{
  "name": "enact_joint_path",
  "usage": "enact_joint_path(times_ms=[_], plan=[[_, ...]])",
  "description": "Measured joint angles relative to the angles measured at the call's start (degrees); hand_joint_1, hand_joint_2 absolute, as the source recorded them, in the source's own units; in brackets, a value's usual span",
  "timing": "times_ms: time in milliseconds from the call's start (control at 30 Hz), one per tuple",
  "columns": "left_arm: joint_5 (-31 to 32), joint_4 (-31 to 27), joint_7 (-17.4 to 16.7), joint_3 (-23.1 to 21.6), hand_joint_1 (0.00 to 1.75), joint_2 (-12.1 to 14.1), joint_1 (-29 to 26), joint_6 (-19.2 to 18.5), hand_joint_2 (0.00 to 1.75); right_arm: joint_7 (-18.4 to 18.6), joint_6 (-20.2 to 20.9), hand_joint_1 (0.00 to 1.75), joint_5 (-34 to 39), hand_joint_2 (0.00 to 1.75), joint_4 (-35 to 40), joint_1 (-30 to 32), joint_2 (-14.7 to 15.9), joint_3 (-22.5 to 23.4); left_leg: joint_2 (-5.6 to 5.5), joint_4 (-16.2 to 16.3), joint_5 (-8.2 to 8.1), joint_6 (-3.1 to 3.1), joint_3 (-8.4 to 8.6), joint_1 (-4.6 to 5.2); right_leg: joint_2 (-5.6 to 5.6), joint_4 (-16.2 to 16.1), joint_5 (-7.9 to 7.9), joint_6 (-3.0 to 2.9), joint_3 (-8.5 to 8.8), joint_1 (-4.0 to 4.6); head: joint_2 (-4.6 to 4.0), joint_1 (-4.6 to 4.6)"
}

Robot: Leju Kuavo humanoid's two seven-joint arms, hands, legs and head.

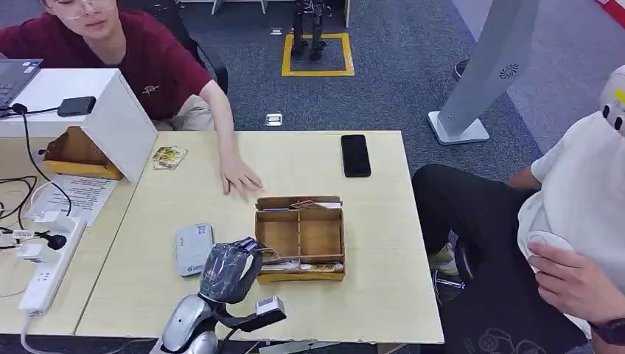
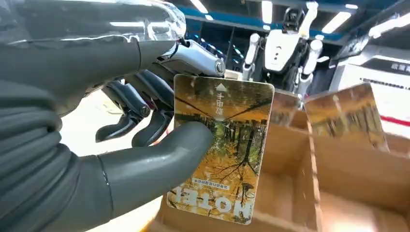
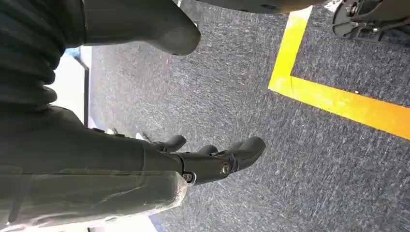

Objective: Pass the card to the sensor for recognition and then transmit it.

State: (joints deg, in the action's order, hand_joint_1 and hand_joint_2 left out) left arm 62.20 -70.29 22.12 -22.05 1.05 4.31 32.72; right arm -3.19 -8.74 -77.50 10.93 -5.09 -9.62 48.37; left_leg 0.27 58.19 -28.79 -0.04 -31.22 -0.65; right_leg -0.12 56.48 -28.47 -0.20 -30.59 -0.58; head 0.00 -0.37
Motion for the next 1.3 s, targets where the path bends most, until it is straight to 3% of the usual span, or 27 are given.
enact_joint_path(times_ms=[567, 900, 1200, 1300], plan=[[-0.11, -3.13, -0.50, 0.02, 1.75, 1.60, 0.24, -0.33, 1.75, -0.17, 0.00, 0.00, 0.00, 1.75, 0.00, -0.03, 0.00, 0.04, 0.00, 0.00, 0.00, 0.00, 0.00, 0.00, 0.00, 0.00, 0.00, 0.00, -0.01, 0.00, 0.00, 0.00], [-0.96, -8.09, -2.34, 2.05, 1.75, 6.10, 4.35, -2.82, 1.75, -0.48, 0.00, 0.00, -0.28, 1.75, 0.00, -0.04, 0.00, 0.11, -0.01, 0.00, 0.01, -0.01, 0.00, -0.01, -0.01, 0.03, 0.00, 0.00, 0.00, 0.01, 0.00, 0.00], [-1.66, -9.00, -2.51, 3.76, 1.75, 8.13, 6.20, -3.87, 1.75, -0.98, 0.15, 0.00, -0.37, 1.75, 0.00, -0.03, 0.00, 0.11, 0.00, 0.00, 0.01, 0.00, -0.01, 0.00, 0.01, 0.02, 0.00, 0.00, -0.01, 0.00, 0.00, 0.00], [-5.47, -9.00, -2.18, 4.55, 1.75, 8.41, 7.31, -5.73, 1.75, -1.22, 0.20, 0.00, -0.57, 1.75, 0.00, -0.05, 0.00, 0.11, 0.00, 0.00, 0.01, 0.00, -0.01, 0.00, 0.00, 0.02, 0.00, 0.00, -0.01, 0.01, 0.00, 0.00]])
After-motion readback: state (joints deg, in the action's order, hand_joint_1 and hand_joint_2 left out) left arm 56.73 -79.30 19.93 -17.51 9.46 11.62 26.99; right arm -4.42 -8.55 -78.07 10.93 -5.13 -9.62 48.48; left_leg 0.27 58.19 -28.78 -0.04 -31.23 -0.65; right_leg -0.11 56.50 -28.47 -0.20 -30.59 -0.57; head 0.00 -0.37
